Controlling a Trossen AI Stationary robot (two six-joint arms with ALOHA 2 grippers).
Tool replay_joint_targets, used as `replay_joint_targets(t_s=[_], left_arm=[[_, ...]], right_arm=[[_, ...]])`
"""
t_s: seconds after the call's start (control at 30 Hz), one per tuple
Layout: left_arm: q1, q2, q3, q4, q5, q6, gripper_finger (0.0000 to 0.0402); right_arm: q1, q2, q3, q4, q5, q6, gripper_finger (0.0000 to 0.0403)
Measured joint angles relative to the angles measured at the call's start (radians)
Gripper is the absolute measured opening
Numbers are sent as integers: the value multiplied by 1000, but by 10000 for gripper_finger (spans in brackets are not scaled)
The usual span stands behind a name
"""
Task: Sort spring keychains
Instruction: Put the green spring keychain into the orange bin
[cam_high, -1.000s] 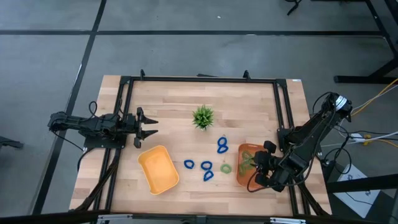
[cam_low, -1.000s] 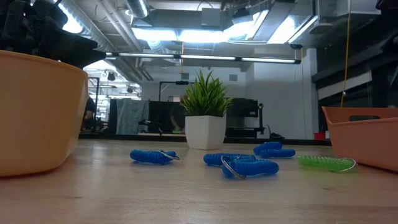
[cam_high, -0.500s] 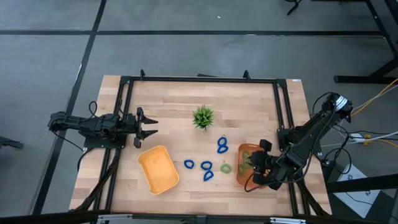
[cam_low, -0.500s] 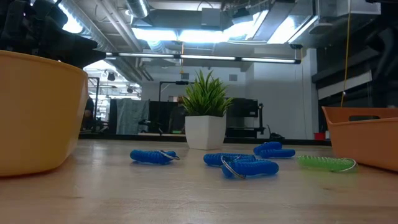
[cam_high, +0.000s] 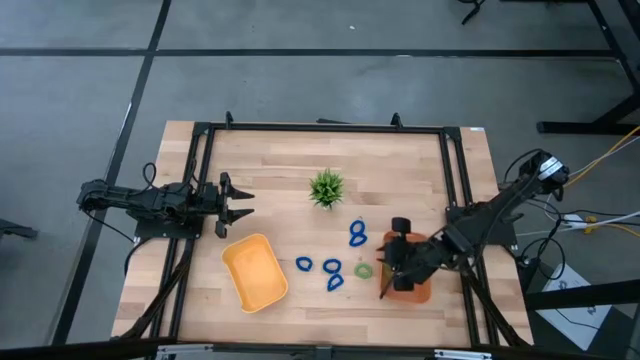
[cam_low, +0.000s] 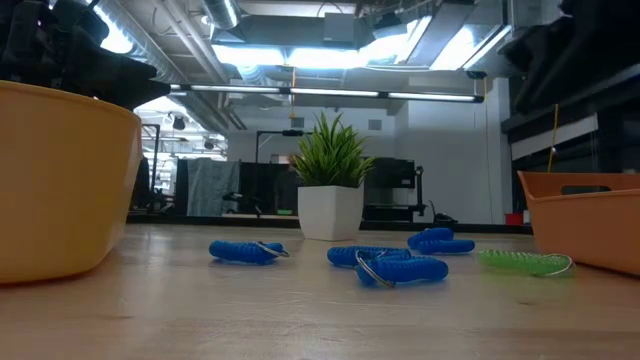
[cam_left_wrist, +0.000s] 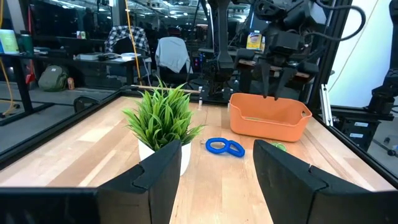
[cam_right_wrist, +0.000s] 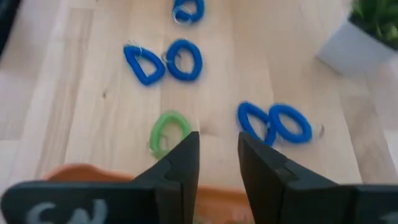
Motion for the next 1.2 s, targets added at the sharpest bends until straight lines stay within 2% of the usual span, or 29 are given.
replay_joint_targets(t_s=[0.3,0.57,0.87,1.2], left_arm=[[0,0,0,0,0,0,196],[0,0,0,0,0,0,196],[0,0,0,0,0,0,196],[0,0,0,0,0,0,196]], right_arm=[[-113,1,0,131,-135,-242,110],[-205,42,0,234,-271,-374,110],[-261,96,18,293,-372,-419,110],[-263,203,70,284,-423,-439,110]])
